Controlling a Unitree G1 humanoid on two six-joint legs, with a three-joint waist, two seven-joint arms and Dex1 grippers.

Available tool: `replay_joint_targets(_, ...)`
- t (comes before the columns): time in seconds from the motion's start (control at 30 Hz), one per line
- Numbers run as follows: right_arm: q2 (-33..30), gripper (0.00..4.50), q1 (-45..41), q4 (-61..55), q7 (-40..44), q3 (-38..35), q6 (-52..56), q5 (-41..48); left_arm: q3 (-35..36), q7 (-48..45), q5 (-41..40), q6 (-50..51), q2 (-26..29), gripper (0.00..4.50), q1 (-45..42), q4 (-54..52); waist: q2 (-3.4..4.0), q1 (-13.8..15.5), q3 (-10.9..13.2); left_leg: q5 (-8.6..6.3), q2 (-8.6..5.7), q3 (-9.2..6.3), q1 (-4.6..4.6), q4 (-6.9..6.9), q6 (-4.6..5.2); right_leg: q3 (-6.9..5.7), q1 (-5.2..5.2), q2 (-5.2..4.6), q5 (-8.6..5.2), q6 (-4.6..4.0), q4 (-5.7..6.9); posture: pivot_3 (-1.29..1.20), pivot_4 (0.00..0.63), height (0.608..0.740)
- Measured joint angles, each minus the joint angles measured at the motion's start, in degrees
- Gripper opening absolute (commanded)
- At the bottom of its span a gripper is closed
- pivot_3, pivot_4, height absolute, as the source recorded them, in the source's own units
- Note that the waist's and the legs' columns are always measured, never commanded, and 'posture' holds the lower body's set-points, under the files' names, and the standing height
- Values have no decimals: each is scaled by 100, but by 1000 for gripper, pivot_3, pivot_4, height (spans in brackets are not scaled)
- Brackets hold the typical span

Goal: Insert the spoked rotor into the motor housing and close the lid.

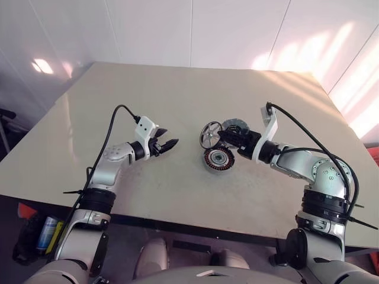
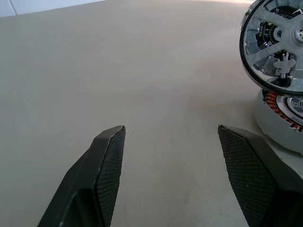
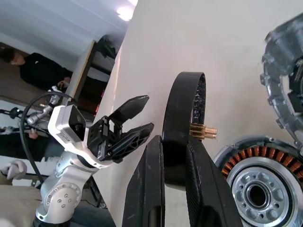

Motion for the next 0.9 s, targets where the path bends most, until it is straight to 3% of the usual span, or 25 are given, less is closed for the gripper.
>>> replay_joint_targets(0.33,-102,444,579,781,-1081,-204,-551,1617,-1,-29,2,-21,4,3337,0,49,-1,0,0,0,-1,0,0,-1,0,0,1,-1,0,2,-3,0,0,740)
replay_joint_targets(0.9,-603,444,1355,426,-1540,462,-1519,3116,-4,-220,98,-458,25,3337,-60,654,-2,17,-1,-6,-1,-6,-20,-8,9,-16,2,-2,9,22,-36,0,0,740)
